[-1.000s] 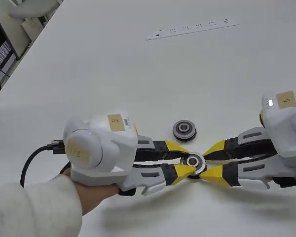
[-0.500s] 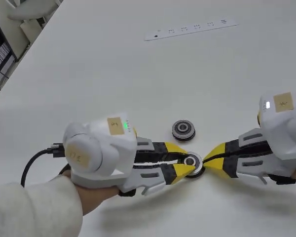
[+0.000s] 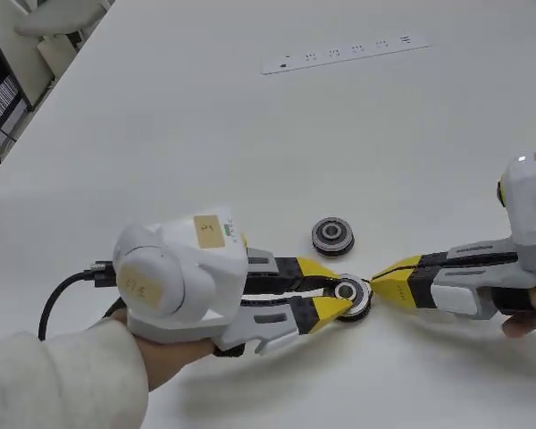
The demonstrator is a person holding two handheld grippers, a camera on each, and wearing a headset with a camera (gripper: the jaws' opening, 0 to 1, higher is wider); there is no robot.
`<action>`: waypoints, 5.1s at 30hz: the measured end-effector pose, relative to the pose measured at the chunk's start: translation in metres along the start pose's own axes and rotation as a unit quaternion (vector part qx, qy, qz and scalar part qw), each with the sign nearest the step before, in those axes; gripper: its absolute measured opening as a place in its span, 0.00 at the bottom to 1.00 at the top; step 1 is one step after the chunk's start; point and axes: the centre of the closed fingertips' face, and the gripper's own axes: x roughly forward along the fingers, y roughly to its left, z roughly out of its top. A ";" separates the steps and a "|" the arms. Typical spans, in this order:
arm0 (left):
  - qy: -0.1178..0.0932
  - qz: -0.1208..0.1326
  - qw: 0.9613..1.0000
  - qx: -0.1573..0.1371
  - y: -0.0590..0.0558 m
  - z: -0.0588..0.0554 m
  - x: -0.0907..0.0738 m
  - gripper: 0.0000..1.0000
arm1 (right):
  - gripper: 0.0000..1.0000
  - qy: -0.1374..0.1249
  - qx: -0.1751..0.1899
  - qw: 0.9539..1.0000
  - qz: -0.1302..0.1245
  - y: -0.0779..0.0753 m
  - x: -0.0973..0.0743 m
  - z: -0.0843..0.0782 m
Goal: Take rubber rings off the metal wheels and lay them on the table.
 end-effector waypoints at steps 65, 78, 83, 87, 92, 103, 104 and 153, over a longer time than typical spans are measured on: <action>0.007 0.042 0.996 -0.081 0.007 -0.009 -0.139 0.75 | 0.00 0.096 -0.143 0.980 0.101 0.059 0.061 0.015; -0.020 0.076 0.993 -0.089 0.020 0.001 -0.154 0.77 | 0.07 0.101 -0.171 0.978 0.068 0.045 0.061 0.015; -0.026 0.077 0.993 -0.087 0.022 0.006 -0.155 0.77 | 0.09 0.085 -0.180 0.979 0.053 0.039 0.050 0.024; -0.025 0.074 0.994 -0.079 0.025 0.011 -0.151 0.77 | 0.12 0.081 -0.181 0.979 0.046 0.033 0.038 0.024; -0.034 0.065 0.995 -0.068 0.028 0.023 -0.142 0.77 | 0.16 0.075 -0.176 0.981 0.036 0.023 0.018 0.022; -0.023 0.035 0.999 -0.034 0.031 0.041 -0.111 0.75 | 0.21 0.069 -0.166 0.984 0.019 0.011 -0.003 0.010; -0.024 0.033 0.999 -0.032 0.031 0.043 -0.107 0.74 | 0.22 0.070 -0.165 0.984 0.020 0.012 -0.003 0.008; 0.028 -0.018 0.999 0.003 0.000 0.001 0.000 0.14 | 0.00 0.088 -0.225 0.970 0.000 0.009 0.012 -0.016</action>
